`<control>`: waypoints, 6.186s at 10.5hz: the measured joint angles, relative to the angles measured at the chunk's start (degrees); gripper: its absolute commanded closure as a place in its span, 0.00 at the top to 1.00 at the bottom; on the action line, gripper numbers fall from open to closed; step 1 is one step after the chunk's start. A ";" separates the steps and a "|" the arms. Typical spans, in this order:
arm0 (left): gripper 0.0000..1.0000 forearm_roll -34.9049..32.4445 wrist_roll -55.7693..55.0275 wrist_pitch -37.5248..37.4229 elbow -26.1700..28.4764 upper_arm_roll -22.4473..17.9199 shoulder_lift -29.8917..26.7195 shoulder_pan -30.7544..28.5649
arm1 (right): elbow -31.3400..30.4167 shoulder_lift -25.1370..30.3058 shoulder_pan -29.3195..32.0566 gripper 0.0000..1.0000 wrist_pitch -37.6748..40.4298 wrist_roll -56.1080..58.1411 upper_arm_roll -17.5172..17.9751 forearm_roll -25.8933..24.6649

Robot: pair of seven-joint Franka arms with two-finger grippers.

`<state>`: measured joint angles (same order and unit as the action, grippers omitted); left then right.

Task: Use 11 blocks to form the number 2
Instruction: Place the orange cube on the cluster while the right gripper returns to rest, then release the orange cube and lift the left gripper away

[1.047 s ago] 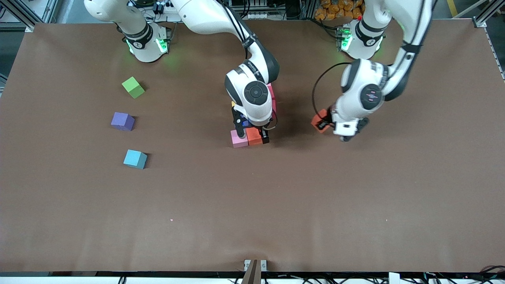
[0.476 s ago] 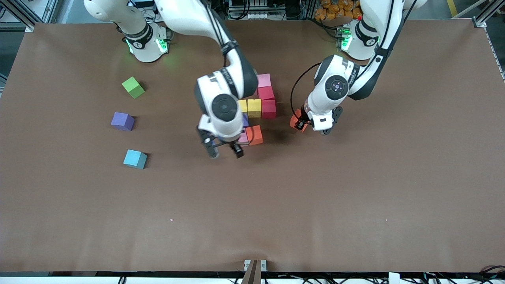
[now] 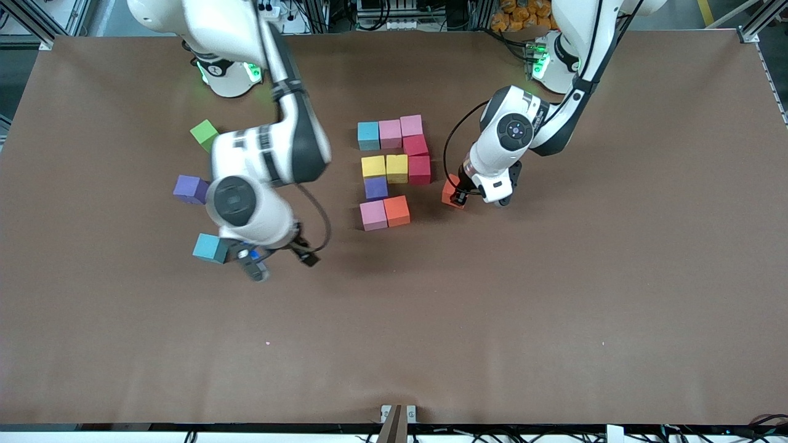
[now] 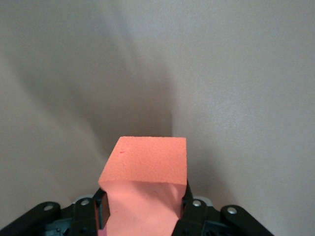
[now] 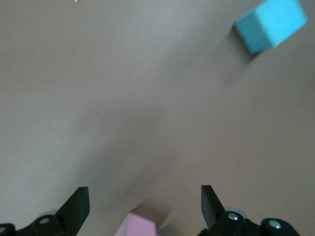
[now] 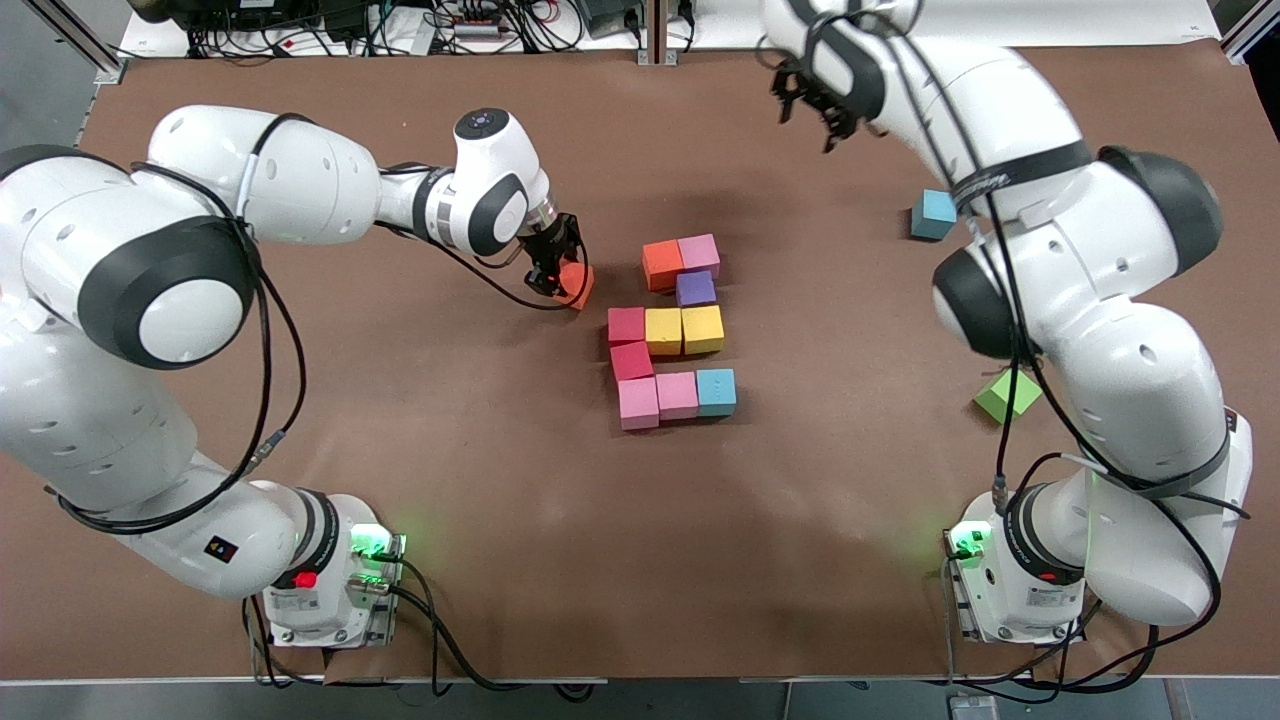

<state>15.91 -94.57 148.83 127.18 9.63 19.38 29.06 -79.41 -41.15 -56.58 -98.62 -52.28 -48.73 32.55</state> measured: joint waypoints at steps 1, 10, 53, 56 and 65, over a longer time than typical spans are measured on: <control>0.14 0.00 -3.29 2.17 -0.01 0.57 0.35 0.02 | -0.03 0.01 1.44 1.00 1.52 5.94 -2.08 0.10; 0.15 0.00 -24.76 11.01 -6.32 0.95 5.97 4.76 | -1.88 16.56 32.28 1.00 7.37 29.88 27.90 -19.78; 1.00 -4.65 13.00 -20.29 -14.37 0.86 -13.34 -2.85 | -2.92 39.29 57.74 1.00 12.79 58.73 46.00 -31.52; 1.00 -13.21 25.46 -32.85 -20.46 0.47 -16.43 -6.48 | -2.69 39.30 57.75 1.00 12.31 58.76 45.83 -31.52; 1.00 -17.02 52.23 -59.15 -35.27 0.17 -20.57 -18.42 | -2.68 39.28 57.67 1.00 12.29 58.90 46.06 -31.52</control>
<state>-1.11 -42.34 89.68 91.90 9.81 -1.18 10.64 -82.09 -1.87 1.08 -86.33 6.62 -2.67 1.03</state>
